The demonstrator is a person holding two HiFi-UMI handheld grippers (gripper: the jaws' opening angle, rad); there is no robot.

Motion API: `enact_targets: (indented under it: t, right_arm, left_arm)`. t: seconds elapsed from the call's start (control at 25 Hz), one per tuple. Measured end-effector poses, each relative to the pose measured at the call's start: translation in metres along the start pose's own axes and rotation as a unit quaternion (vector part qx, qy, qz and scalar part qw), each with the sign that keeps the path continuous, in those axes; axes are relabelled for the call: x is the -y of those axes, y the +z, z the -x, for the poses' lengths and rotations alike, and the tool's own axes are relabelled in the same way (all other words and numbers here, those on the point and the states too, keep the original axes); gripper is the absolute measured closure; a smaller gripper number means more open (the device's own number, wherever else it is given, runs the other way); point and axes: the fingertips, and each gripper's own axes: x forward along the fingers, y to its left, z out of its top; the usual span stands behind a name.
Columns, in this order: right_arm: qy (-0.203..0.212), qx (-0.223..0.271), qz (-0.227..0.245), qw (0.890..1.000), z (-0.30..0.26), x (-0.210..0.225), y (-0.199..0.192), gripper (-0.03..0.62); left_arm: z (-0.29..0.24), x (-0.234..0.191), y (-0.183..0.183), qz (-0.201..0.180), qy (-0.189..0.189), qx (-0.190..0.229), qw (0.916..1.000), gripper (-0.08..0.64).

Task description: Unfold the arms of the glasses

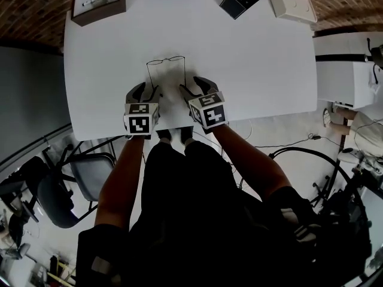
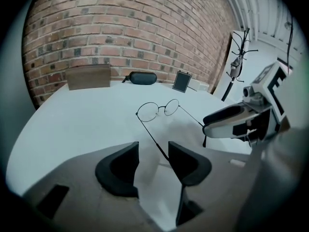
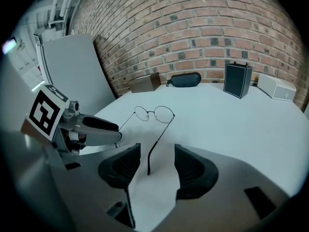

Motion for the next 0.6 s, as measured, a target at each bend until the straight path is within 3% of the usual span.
enact_targets:
  t: [0.16, 0.36, 0.6]
  right_arm:
    - [-0.006, -0.017, -0.006, 1.0, -0.001, 0.004, -0.015, 0.407]
    - [-0.007, -0.02, -0.01, 1.0, -0.003, 0.005, -0.014, 0.407]
    - [0.004, 0.0, -0.007, 1.0, 0.006, -0.002, -0.001, 0.407]
  left_arm:
    - [0.001, -0.005, 0.0, -0.014, 0.004, -0.005, 0.9999, 0.374]
    - [0.003, -0.007, 0.004, -0.065, 0.005, -0.007, 0.9979, 0.374]
    - [0.018, -0.009, 0.017, -0.021, 0.009, 0.029, 0.9993, 0.374]
